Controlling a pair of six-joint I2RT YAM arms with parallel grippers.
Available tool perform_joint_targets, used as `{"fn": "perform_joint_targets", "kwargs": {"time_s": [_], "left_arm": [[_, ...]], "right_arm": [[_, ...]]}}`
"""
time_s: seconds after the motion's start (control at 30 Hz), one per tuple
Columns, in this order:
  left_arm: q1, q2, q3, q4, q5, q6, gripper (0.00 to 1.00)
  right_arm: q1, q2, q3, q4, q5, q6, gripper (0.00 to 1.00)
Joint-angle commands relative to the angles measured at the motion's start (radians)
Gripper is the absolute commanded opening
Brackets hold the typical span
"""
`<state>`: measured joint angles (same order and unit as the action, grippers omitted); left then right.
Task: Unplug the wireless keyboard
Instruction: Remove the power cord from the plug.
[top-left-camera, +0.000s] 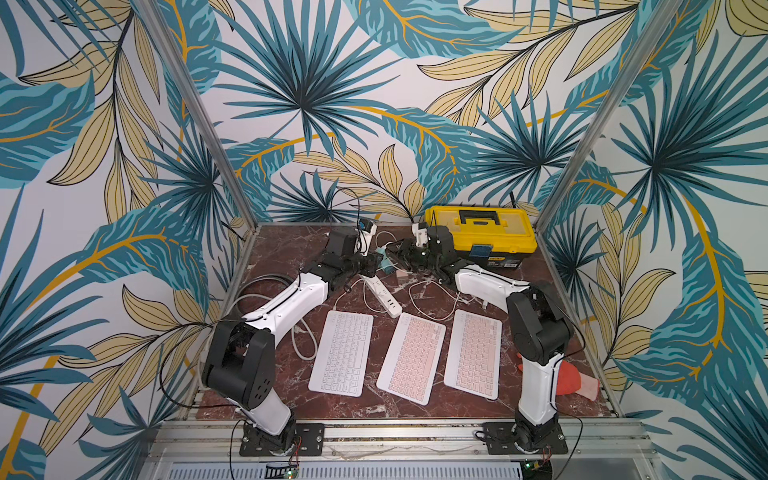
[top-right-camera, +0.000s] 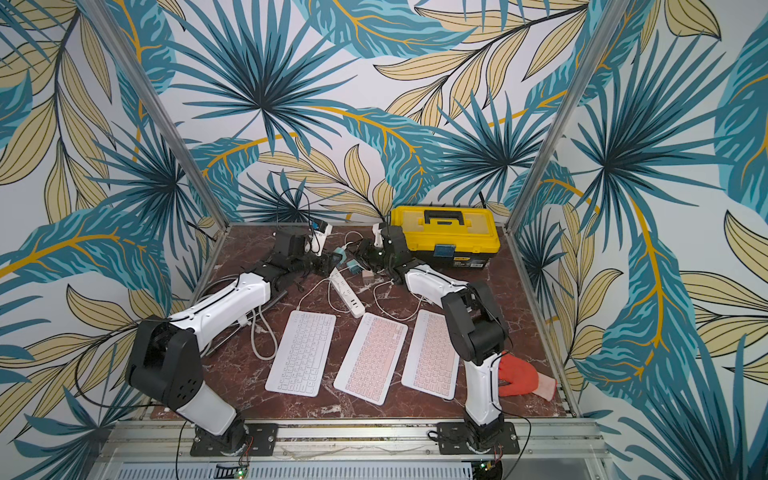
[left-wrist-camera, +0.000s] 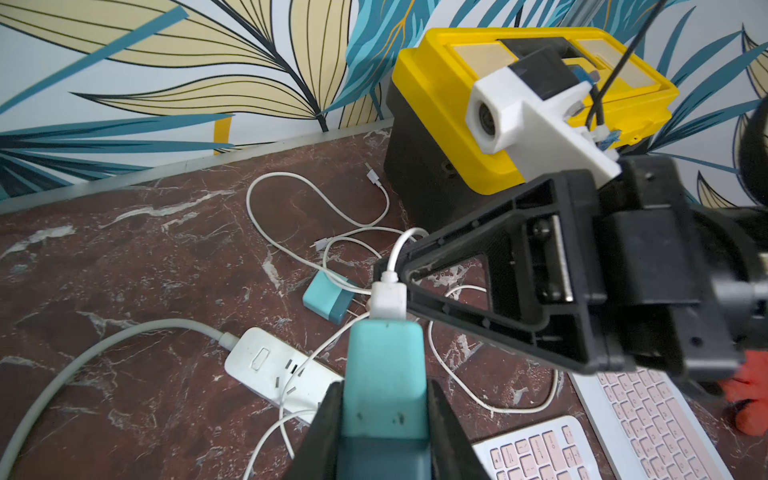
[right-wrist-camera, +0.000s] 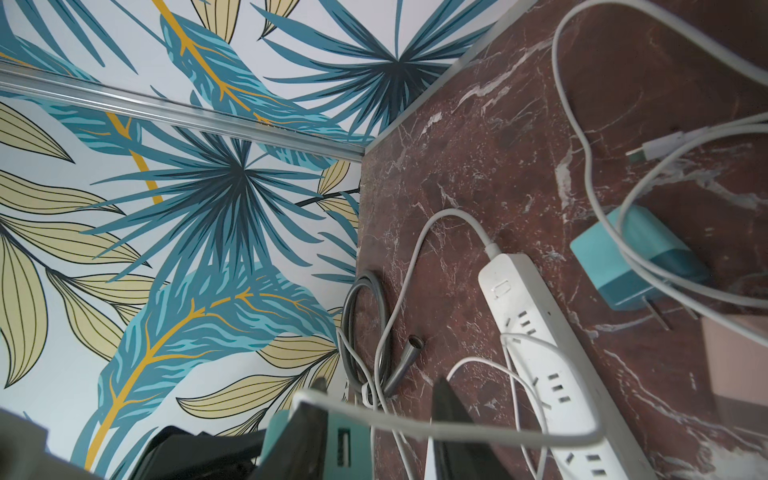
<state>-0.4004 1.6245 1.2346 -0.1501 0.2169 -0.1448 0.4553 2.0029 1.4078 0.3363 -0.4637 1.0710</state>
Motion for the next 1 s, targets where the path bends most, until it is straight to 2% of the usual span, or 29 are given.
{"fn": "perform_joint_targets", "kwargs": {"time_s": [0.0,0.43,0.8,0.97], "left_arm": [[-0.002,-0.005,-0.007,0.017,-0.061,0.011,0.0],[-0.001,0.02,-0.007,0.016,-0.042,-0.005,0.0],[-0.009,0.023,-0.012,0.016,0.003,-0.015,0.0],[-0.013,0.018,-0.014,0.018,0.005,-0.018,0.0]], "right_arm": [[0.006,-0.036,-0.043,0.014,0.014,0.012,0.42],[0.008,-0.047,-0.065,0.134,0.007,0.093,0.42],[0.018,0.043,0.01,0.206,-0.044,0.185,0.42],[0.025,0.066,0.033,0.201,-0.05,0.198,0.38]]}}
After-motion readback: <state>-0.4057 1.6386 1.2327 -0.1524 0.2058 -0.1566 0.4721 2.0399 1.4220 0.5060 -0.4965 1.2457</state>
